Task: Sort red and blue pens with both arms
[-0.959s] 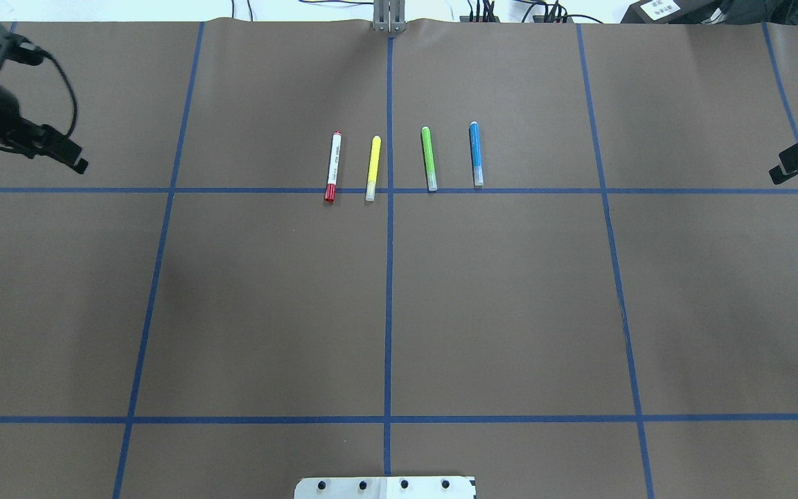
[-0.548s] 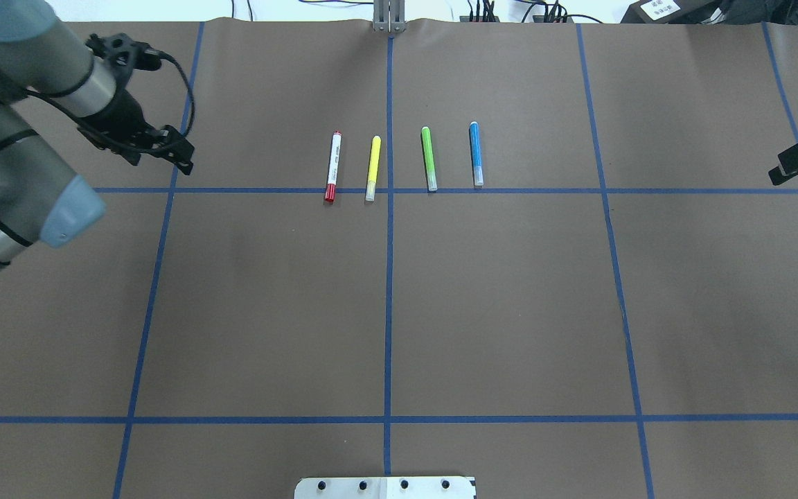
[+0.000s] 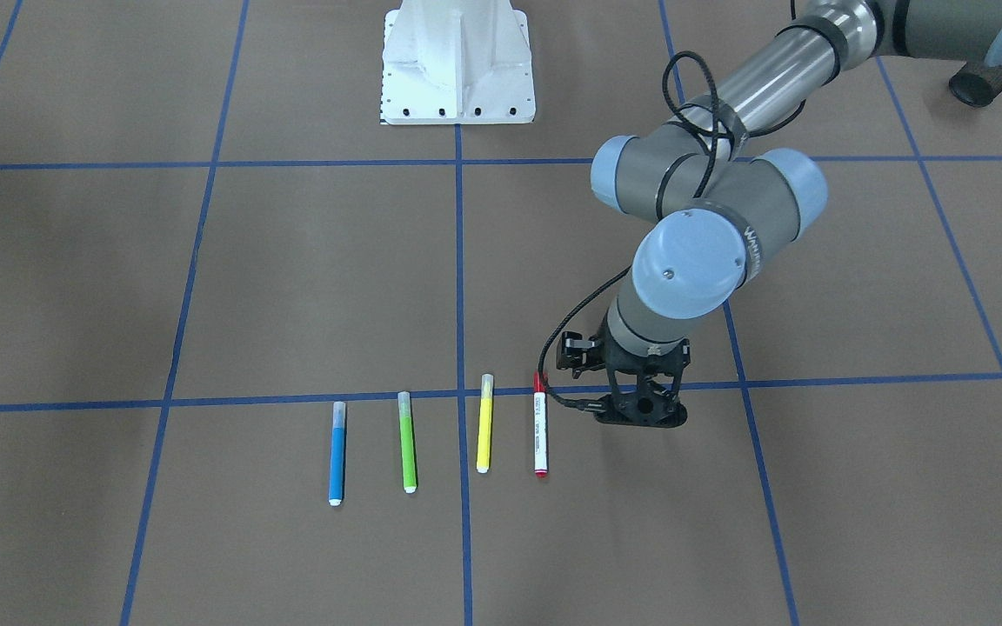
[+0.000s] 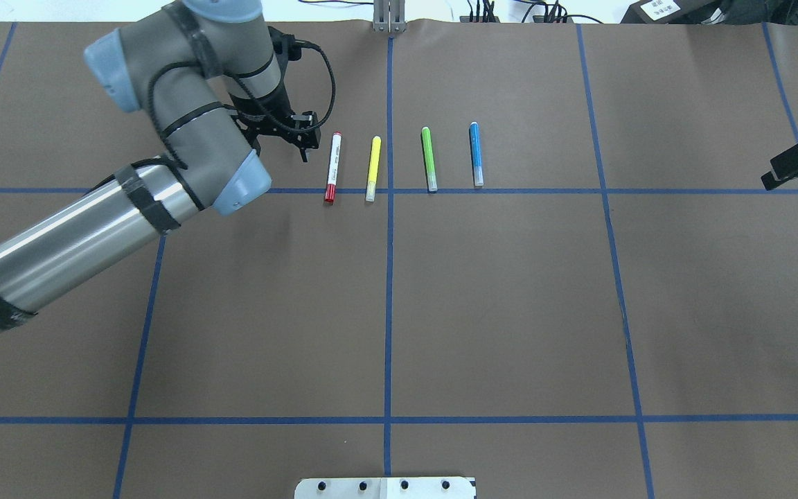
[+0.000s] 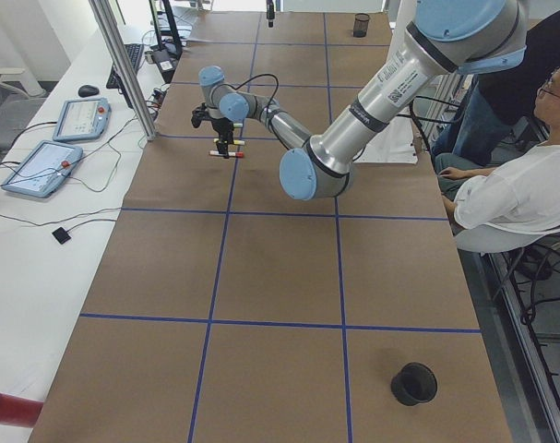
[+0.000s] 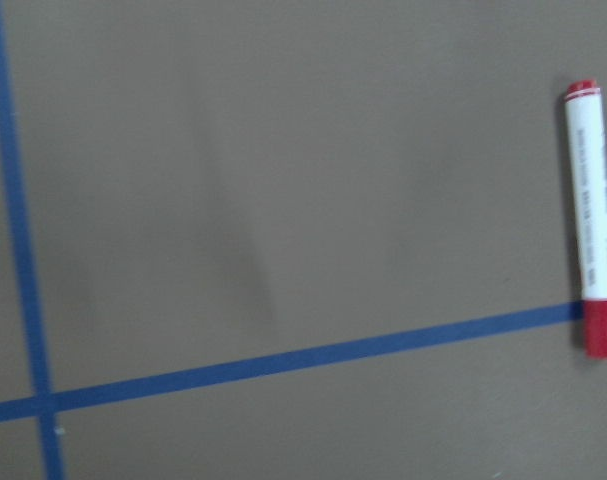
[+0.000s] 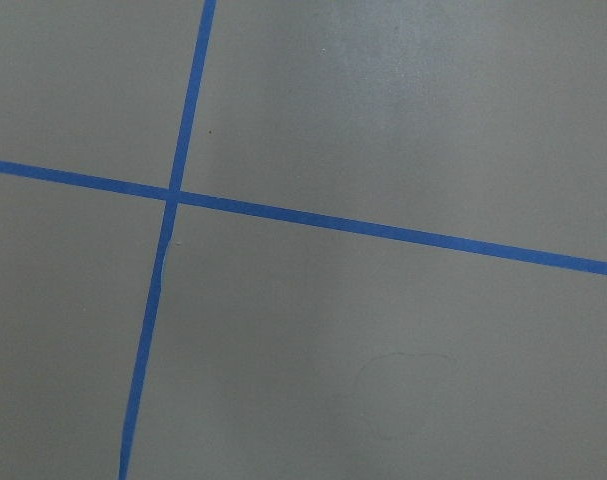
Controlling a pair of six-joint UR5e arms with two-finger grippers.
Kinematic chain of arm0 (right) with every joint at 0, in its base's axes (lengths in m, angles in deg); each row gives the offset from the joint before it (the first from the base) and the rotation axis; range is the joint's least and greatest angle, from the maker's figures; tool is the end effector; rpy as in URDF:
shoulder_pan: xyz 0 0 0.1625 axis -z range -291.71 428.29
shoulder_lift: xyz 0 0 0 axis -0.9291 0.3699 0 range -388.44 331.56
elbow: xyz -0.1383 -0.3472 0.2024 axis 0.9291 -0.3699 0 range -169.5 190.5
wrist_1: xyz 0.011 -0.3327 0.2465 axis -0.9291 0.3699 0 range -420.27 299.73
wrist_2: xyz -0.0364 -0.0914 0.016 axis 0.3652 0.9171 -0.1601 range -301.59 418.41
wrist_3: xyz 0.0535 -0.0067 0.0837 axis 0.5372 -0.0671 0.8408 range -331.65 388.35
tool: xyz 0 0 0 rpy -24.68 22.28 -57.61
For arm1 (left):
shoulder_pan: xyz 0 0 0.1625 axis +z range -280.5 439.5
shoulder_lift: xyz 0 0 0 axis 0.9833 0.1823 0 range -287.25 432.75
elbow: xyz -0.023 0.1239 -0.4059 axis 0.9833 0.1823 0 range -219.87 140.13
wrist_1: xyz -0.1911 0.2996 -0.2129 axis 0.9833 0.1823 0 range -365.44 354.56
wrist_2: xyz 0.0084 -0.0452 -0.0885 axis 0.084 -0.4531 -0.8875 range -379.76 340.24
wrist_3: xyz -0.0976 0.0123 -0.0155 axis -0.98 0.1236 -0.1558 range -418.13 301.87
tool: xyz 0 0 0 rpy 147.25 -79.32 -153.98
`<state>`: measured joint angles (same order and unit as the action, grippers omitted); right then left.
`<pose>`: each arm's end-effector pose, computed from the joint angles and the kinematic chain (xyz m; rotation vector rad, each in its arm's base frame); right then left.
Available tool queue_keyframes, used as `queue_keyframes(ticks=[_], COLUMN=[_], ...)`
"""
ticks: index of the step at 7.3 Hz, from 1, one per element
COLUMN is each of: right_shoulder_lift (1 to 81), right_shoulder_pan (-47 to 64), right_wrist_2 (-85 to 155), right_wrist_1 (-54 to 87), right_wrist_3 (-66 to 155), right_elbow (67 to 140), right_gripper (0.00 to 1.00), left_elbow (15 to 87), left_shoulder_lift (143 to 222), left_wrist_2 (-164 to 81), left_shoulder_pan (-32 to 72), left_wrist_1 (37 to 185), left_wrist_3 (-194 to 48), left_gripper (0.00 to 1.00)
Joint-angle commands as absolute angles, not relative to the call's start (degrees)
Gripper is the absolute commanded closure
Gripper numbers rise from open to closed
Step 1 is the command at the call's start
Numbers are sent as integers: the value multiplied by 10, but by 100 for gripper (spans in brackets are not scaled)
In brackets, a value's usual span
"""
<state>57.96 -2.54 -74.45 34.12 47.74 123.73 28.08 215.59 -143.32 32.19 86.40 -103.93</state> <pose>-0.1012 -0.4907 0.4392 0.1085 -0.8199 -0.1428 0.4879 -0.6443 0.2346 -0.0012 0.7932 0.1154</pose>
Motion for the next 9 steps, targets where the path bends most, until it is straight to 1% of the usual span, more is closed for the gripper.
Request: queue_keyframes(ticks=[1,2,4,6,8,9], right_shoulder_lift=[580,580,580,586,592,592], right_shoulder_pan=[-23,-23,-13,-1,3,3], right_wrist_2=[-745,-745,-746,-746,-745,-745], right_wrist_1=[341,340,339,277,253,253], right_wrist_3=[478,478,478,548,562,562], right_elbow=[1238,1239,1239,1239,1236,1237], right_gripper=[0,0,0,0,0,0], left_elbow=[205,162,70,7,-1,-16], left_shoulder_lift=[2206,2221,2293,2298,2298,2299], left_wrist_2=[-1433,-1431,-1428,-1425,-1405,-1390], left_shoulder_pan=[334,336,341,341,341,341], left_wrist_1=[877,882,883,980,998,1018], left_wrist_3=[-1037,-1014,-1020,-1022,-1023,-1023], left_gripper=[17,18,22,29,35,36])
